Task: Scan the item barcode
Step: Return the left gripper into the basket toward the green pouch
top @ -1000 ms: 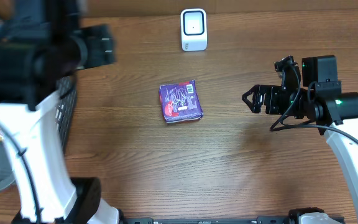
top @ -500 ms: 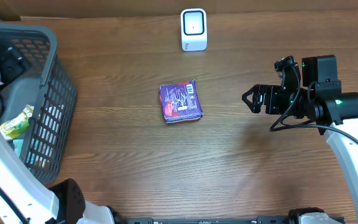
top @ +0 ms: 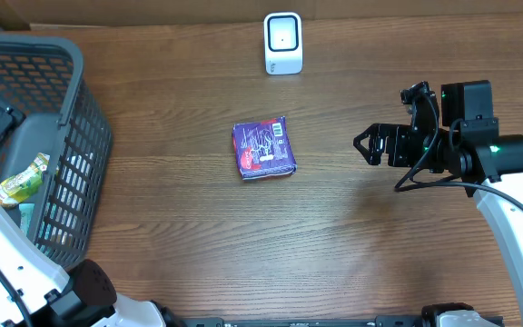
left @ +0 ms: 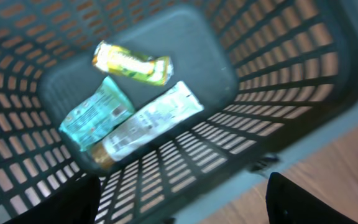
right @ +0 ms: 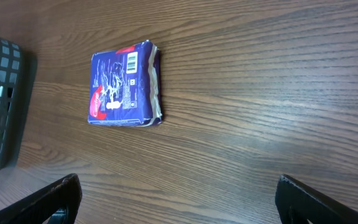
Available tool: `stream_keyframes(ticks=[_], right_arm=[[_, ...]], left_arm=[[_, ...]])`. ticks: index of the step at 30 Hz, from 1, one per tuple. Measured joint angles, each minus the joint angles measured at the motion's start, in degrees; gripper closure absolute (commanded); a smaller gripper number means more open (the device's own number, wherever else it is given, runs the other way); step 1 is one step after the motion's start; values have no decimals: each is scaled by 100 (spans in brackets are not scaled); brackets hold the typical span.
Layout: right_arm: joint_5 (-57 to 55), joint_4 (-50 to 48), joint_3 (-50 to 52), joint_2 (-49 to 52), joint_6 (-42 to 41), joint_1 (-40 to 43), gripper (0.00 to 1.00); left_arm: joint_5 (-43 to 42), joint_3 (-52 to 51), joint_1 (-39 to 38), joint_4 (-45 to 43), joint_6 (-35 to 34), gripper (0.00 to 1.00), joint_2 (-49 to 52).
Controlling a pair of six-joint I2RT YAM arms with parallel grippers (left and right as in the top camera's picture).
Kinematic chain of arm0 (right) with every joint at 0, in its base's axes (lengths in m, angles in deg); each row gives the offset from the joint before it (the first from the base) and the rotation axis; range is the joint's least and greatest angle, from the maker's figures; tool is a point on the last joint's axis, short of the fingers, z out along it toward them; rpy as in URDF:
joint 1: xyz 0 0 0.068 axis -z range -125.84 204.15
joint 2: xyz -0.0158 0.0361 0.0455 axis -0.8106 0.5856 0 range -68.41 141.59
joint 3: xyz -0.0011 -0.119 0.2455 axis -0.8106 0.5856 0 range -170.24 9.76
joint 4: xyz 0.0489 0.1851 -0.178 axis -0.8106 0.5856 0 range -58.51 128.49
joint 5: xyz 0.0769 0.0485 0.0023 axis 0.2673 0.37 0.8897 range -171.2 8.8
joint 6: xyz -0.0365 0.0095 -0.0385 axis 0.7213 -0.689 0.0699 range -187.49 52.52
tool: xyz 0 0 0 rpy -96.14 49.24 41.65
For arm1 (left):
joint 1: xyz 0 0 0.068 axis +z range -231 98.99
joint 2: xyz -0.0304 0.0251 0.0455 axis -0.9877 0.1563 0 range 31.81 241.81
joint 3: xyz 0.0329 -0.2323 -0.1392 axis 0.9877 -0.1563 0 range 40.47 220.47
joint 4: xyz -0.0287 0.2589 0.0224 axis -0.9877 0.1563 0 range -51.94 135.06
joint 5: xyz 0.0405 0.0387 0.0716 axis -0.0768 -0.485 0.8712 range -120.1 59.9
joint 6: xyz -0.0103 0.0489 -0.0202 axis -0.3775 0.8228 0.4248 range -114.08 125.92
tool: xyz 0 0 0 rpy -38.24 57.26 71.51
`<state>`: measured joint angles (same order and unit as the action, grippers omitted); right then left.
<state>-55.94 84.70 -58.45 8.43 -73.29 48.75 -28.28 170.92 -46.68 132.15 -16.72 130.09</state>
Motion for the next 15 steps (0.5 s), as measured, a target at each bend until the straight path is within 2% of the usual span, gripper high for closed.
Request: stream_keyframes(ticks=[15], right_arm=[[0,59,0,0,-2,0,0]], left_arm=[[103,-1801,516,-839,-146,25,26]])
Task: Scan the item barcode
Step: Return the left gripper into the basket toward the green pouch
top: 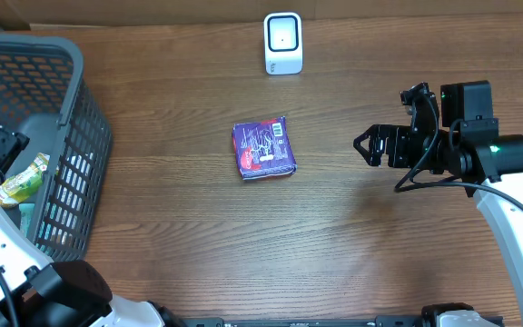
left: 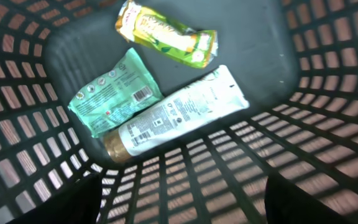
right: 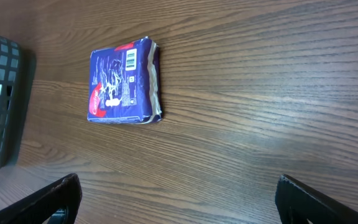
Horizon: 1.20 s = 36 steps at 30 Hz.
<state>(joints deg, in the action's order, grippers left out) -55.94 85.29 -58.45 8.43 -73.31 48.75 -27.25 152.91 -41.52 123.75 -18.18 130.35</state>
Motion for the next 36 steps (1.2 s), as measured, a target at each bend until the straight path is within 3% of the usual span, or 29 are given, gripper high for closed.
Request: stream_keyframes(ticks=[9,18,25,36], right_arm=[[0,24,0,0,2,0,0],[0,24,0,0,0,0,0],[2,22,0,0,2,0,0],[0,107,0,0,-2,0,0]], left_arm=[[26,-1145,37,-1086,83,26,4],[-85,-2417,37,-2883,479,21,22],[-74,-2590,37,-3899,514,20,367],[330,-2632,37,-4199,-758,15,1692]])
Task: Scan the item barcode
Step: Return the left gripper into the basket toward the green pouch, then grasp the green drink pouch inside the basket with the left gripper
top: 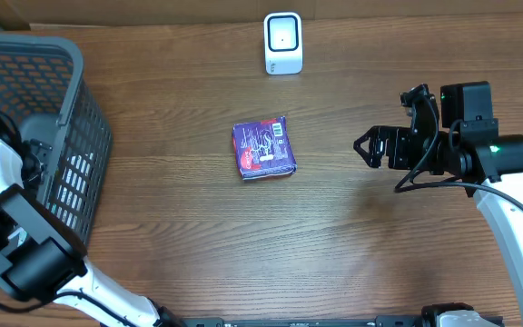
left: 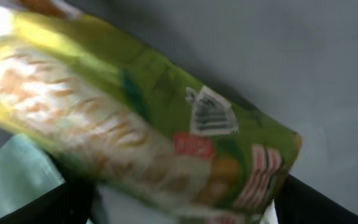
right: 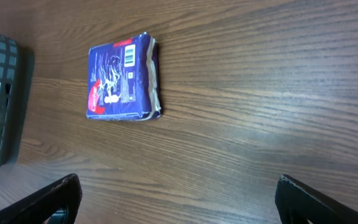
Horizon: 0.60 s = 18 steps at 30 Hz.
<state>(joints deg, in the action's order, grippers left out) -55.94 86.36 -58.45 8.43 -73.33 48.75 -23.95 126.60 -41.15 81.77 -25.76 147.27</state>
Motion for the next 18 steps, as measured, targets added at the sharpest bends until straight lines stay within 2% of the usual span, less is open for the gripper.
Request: stream_keyframes(ticks=[10,16,18], right_arm=[[0,11,0,0,2,0,0],[0,11,0,0,4,0,0],[2,11,0,0,7,0,0]], left_arm=[[168,-24,0,-527,-339,9,81],[205,4,0,-612,-407,10,81],[227,22,0,-660,-422,13,81]])
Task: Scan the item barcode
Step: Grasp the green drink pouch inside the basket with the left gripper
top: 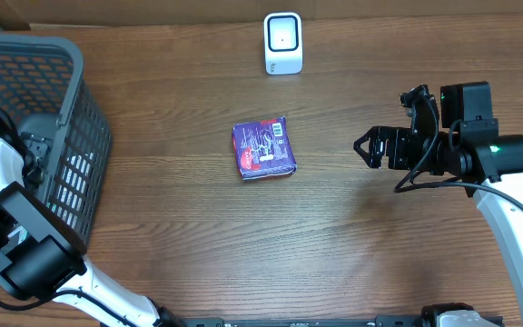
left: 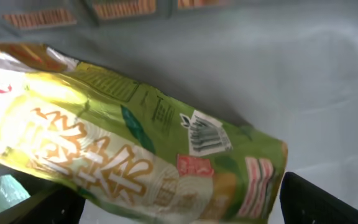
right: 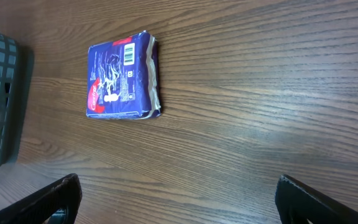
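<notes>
A green and yellow snack packet (left: 135, 162) lies on the grey floor of the basket (left: 272, 74), its barcode facing up. My left gripper (left: 179, 208) is low inside the basket, open, with a finger on either side of the packet. A purple packet (top: 263, 148) lies mid-table with its barcode up, also seen as the purple packet (right: 122, 78) in the right wrist view. The white scanner (top: 282, 43) stands at the table's far edge. My right gripper (top: 366, 147) hovers open to the right of the purple packet, holding nothing.
The dark mesh basket (top: 75, 82) takes up the table's left end, and my left arm reaches down into it. A corner of a teal packet shows beside the green one. Bare wood lies between the purple packet and the right gripper (right: 178, 202).
My left gripper has shifted slightly over the green packet, which now shows sharper and a little further along its length. The right arm, purple packet and scanner are unchanged.
My left gripper first hung high over the basket, with three items visible below. It was then lower and more directly over them. Later it was down at the green packet, fingers either side, and stays there now. The right gripper stayed open beside the purple packet throughout.
</notes>
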Available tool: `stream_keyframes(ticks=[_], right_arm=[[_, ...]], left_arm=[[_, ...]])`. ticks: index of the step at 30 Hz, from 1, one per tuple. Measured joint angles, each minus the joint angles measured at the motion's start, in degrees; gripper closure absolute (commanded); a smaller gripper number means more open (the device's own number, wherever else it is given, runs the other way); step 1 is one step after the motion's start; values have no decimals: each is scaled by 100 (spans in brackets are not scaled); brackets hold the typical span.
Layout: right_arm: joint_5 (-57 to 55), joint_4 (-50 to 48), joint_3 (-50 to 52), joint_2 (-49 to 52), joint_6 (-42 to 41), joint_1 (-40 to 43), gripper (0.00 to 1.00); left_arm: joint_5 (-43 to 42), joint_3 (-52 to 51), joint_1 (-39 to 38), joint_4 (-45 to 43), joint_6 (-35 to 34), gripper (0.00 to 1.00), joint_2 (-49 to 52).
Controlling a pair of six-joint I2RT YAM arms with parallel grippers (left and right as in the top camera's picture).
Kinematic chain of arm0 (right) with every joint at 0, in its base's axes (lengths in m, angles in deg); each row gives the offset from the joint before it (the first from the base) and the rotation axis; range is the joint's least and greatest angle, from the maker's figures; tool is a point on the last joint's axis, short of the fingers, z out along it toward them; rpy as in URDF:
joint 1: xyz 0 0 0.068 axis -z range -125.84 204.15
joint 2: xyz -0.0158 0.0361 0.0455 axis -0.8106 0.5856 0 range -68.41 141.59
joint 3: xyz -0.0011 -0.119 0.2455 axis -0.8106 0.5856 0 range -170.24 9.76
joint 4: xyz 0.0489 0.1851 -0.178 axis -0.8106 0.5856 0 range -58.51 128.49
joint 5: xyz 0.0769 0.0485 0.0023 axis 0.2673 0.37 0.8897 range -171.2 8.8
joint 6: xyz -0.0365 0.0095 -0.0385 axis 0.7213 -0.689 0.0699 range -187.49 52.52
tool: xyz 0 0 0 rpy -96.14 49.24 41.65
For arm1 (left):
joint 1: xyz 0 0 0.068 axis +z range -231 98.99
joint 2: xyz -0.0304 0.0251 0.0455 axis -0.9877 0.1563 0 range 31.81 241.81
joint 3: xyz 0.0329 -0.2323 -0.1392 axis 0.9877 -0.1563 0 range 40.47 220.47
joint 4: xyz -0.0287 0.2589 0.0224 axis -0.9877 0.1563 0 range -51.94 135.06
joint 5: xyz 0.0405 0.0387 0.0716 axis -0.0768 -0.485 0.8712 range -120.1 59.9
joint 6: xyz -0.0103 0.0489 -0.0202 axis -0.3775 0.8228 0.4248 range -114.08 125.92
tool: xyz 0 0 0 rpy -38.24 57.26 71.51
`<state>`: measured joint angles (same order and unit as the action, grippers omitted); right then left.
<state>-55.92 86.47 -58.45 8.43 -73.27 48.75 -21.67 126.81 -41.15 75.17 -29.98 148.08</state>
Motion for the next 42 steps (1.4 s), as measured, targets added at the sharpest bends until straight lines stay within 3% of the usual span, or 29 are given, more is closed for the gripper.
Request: stream_keyframes(ticks=[2,3,5,11,13,20,24,27,29,33,35,42], right_arm=[[0,0,0,0,-4,0,0],[-2,2,0,0,-4,0,0],[-2,4,0,0,-4,0,0],[0,9,0,0,-2,0,0],[-2,9,0,0,-4,0,0],[-2,-31,0,0,-4,0,0],[-2,-31,0,0,-4,0,0],[-2,-28,0,0,-4,0,0],[-2,-31,0,0,0,0,0],[0,-31,0,0,-4,0,0],[-2,-33,0,0,-4,0,0],[-2,-33,0,0,-2,0,0]], left_arm=[[31,4,0,-24,-17,28,0],[39,4,0,-37,-28,50,0],[13,4,-17,-92,-50,78,0],[-4,4,-55,-133,-55,92,-2],[-2,4,-61,-90,-59,90,-2],[-76,-57,-48,153,90,65,-9],[-216,-15,-33,498,431,58,-9],[-282,310,-39,1106,881,52,4],[-304,651,-39,1333,1325,37,7],[-328,1167,-48,1305,2116,30,4],[-328,1228,-48,1246,2559,21,4],[-330,1228,-48,1213,4111,19,4]])
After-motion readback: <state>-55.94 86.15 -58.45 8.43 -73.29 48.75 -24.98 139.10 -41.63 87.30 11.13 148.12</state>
